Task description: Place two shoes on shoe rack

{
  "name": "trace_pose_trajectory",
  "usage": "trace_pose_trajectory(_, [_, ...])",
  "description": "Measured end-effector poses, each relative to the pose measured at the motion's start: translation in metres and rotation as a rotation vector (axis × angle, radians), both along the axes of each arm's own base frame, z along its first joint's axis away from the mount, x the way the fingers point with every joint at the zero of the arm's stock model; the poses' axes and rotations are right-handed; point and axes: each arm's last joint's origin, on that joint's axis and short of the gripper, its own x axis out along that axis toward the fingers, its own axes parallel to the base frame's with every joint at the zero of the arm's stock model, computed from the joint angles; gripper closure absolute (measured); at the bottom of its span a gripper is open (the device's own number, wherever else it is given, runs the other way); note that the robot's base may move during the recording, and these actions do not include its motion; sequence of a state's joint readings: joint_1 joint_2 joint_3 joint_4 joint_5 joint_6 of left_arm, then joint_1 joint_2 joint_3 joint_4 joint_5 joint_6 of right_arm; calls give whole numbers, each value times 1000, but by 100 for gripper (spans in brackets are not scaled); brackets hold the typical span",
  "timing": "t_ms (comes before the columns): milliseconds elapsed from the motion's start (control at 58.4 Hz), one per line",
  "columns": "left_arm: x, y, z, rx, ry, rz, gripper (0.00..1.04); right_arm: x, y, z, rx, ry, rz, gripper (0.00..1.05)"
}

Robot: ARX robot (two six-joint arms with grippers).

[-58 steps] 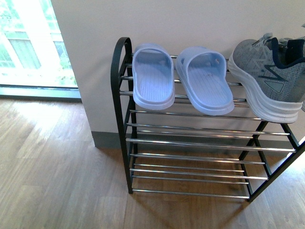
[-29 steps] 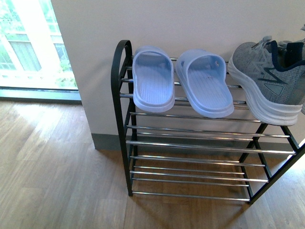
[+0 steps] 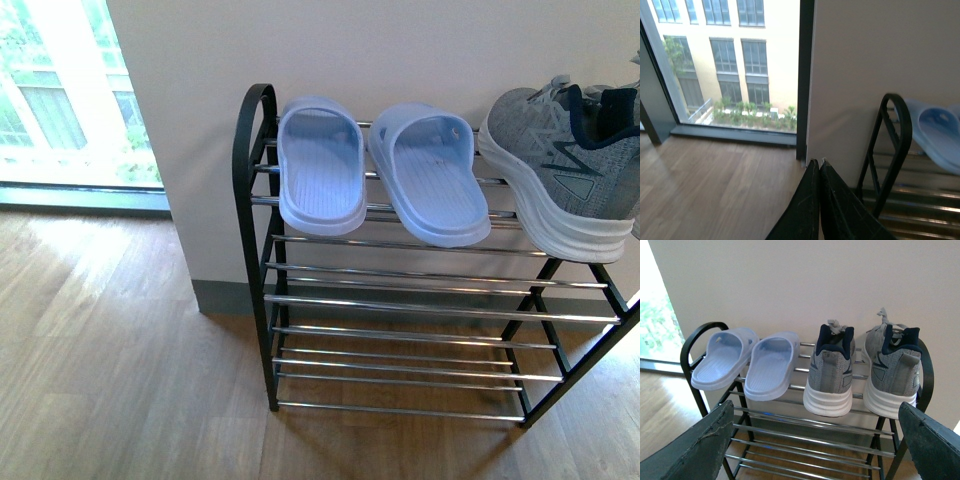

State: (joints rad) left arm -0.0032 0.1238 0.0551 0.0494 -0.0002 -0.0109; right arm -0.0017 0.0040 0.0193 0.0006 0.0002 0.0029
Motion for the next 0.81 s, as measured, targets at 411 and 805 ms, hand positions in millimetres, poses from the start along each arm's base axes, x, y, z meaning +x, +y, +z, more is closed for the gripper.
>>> trace_pose_trajectory(411, [-5, 0, -10, 1, -15, 1, 104, 0, 0, 0, 0, 0, 0, 9])
trace_pose_trajectory(805, [-5, 0, -10, 0, -16, 1, 59, 0, 0, 0, 0, 0, 0, 9])
